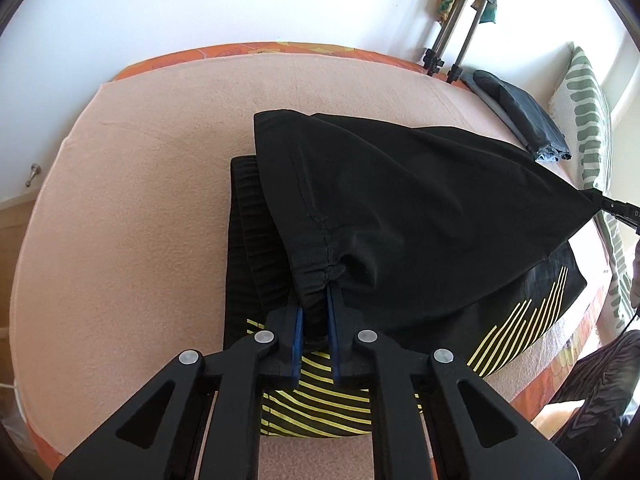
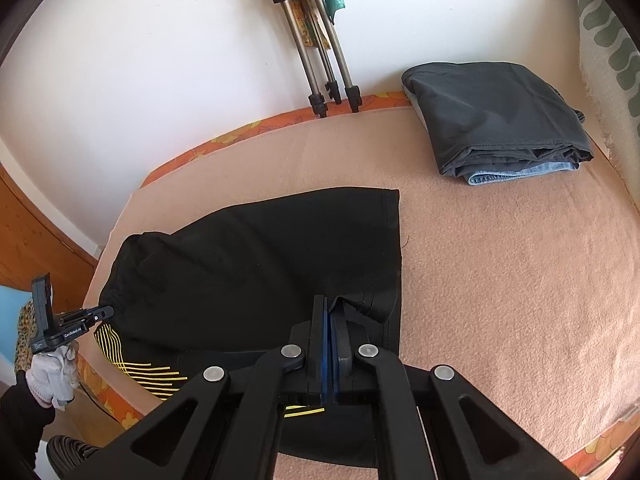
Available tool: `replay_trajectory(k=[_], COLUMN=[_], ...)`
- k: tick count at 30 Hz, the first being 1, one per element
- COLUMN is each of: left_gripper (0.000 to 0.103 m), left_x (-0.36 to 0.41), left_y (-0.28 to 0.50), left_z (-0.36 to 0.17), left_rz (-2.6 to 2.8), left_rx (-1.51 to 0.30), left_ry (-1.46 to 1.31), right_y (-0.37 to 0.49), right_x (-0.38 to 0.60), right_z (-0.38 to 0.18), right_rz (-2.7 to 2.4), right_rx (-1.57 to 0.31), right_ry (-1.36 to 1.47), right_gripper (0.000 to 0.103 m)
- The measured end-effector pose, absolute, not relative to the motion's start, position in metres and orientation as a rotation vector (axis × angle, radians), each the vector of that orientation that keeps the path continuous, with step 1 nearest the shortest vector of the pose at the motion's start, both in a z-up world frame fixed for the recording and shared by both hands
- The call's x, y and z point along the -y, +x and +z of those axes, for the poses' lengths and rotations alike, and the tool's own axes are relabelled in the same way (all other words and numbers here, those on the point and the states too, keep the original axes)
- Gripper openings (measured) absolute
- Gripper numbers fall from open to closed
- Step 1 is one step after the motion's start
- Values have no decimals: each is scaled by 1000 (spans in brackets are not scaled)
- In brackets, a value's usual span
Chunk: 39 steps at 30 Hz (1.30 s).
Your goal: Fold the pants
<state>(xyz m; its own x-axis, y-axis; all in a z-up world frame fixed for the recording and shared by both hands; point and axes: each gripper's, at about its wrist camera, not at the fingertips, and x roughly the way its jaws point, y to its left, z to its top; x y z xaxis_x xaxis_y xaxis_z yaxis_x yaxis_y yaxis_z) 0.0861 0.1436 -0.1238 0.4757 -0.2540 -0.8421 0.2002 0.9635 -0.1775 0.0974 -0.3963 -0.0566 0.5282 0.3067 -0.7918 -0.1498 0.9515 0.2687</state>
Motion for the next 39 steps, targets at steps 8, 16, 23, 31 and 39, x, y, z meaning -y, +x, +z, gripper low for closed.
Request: replay_trajectory(k=[8,16,23,31,39], left_gripper=[5,5,5,5,7], left_x=[-164,-181,-181,-173,-180], left_y=[87,56,35,30,28], left_z=[-76,-68,-100,-112,-118], left_rz=[-254,-300,-325,-339,-311], left_rx=[-912,-958,-1053,-1079,-1087], left_ry=[-97,-93,-96,-57,-38], right_y=[106,64,30,22,22], right_x=[394,386,403,413,403], right_z=[-34,-19,-70,-118,-118], right_rz=[291,319,276,236,255], right_rx=[-935,-904,-1035,-1169,-1187], right_ry=[192,197,246,254,197], right_gripper=[0,0,0,0,6])
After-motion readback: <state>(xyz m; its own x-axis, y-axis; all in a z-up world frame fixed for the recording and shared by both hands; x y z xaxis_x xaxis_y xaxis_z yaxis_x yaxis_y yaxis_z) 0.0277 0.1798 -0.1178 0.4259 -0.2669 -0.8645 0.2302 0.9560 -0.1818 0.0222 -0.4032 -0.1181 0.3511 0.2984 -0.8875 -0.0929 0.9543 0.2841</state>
